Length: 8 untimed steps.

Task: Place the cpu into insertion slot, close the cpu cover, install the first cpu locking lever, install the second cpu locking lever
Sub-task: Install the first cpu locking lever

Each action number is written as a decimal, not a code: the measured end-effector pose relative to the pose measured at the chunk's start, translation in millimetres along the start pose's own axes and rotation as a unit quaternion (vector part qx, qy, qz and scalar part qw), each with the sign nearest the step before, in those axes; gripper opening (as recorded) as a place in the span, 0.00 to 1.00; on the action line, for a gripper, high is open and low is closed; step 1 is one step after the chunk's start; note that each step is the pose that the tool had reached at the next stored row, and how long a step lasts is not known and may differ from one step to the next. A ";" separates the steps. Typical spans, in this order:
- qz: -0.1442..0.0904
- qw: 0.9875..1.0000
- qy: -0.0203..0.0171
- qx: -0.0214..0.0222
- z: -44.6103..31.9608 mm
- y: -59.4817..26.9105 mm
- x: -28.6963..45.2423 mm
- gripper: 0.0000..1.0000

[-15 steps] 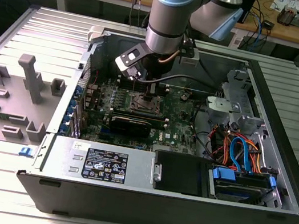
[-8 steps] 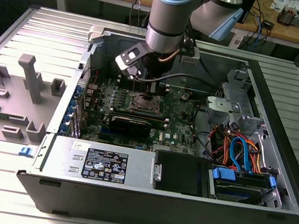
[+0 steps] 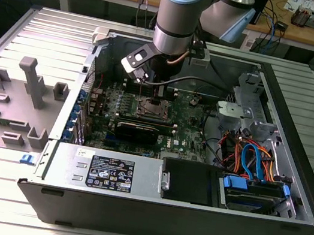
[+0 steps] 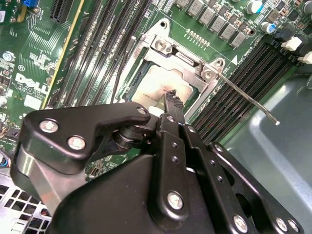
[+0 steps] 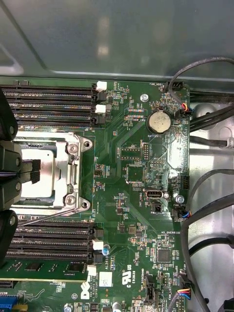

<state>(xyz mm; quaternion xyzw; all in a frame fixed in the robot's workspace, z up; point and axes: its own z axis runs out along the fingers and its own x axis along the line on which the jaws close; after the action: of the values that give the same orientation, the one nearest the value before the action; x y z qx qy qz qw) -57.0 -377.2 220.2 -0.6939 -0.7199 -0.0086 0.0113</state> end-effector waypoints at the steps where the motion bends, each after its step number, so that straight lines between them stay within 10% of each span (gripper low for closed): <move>1: 0.000 1.000 0.000 0.000 -0.8 0.0 0.0 0.11; 8: 0.000 1.000 0.000 0.000 -4.0 0.0 0.1 0.11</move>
<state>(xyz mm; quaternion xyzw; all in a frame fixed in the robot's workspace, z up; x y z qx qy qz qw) -57.0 -377.2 224.2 -0.6939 -0.7199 -0.0087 0.0114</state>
